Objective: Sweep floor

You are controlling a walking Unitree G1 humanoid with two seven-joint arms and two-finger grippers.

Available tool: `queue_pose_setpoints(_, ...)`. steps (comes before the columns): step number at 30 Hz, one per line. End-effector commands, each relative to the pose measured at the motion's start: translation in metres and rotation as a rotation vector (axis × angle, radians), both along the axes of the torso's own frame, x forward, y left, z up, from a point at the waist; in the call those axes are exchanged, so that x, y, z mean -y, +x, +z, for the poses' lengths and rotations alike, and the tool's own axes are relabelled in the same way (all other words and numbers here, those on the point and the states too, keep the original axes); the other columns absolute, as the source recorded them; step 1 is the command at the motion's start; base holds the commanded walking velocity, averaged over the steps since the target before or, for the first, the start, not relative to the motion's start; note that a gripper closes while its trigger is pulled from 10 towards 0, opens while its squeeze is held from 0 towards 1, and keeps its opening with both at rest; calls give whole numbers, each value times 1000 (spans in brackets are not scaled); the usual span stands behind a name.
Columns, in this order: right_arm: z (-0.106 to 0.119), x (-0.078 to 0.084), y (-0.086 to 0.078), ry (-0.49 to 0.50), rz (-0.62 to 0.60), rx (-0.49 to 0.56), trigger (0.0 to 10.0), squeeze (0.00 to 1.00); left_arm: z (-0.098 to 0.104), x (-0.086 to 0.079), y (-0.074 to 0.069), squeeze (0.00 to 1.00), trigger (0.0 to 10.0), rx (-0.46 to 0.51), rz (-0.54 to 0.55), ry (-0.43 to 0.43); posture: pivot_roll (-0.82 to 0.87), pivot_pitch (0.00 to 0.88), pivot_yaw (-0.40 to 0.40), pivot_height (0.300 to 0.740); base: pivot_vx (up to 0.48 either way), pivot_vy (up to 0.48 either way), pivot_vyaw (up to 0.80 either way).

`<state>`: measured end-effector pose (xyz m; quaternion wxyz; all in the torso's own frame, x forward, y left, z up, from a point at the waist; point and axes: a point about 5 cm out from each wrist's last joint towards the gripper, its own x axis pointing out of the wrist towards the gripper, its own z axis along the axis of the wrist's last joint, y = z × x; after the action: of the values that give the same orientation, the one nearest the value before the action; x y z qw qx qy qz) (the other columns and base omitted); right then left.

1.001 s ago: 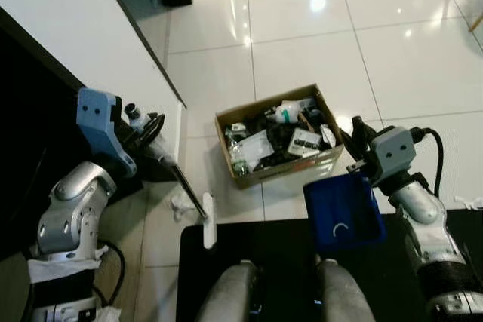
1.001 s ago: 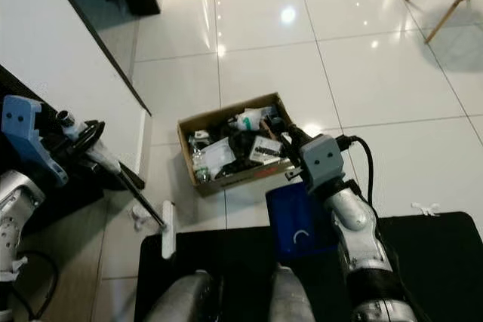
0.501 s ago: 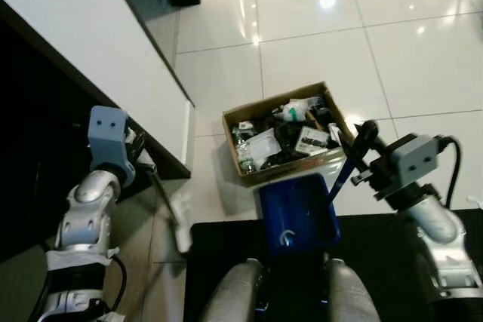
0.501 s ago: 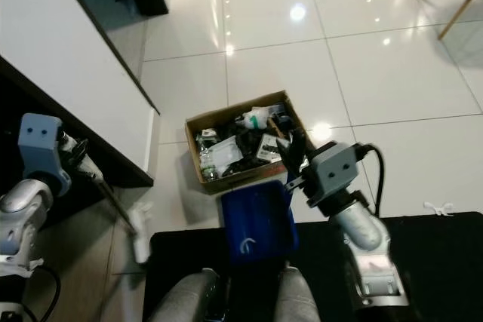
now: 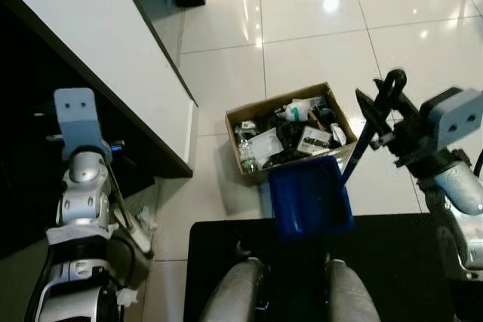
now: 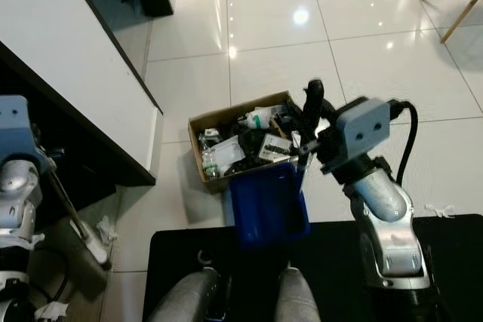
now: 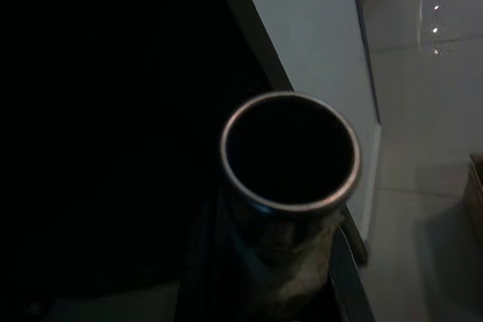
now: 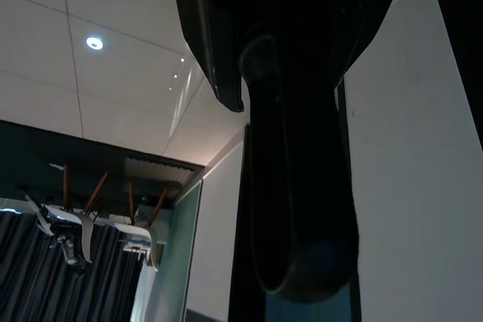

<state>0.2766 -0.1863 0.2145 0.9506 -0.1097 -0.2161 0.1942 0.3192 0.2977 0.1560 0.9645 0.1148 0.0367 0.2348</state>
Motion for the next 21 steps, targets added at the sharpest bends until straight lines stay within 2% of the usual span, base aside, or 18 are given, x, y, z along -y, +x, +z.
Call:
queue_pose_setpoints(1,4,-8,-1,1,37,30,10000,0,0,-2,-2,0,10000,2,-11,25,-8,140,158,740,0,0,0)
queue_pose_setpoints(3,-12,-13,3,-37,42,-11,10000,0,-10,12,0,0,10000,-4,-67,8,-8,141,159,740,0,0,0)
queue_pose_setpoints(4,-12,-13,3,-37,42,-11,10000,0,-10,12,0,0,10000,-4,-67,8,-8,141,159,740,0,0,0)
queue_pose_setpoints(6,-30,-20,7,-37,30,-57,10000,0,-17,18,0,0,10000,-2,-76,23,-9,146,166,740,0,0,0)
queue_pose_setpoints(7,-30,-20,7,-37,30,-57,10000,0,-17,18,0,0,10000,-2,-76,23,-9,146,166,740,0,0,0)
queue_pose_setpoints(11,-55,-34,18,-5,-4,-119,10000,0,-20,18,1,0,10000,-4,-69,32,0,156,170,740,0,0,0)
queue_pose_setpoints(14,-59,-38,21,3,-7,-131,10000,0,-20,18,1,0,10000,-6,-70,29,13,162,170,740,0,0,0)
queue_pose_setpoints(21,-89,-42,31,-58,-51,-191,10000,0,-30,15,-8,0,10000,-37,-89,-30,56,174,163,740,0,0,0)
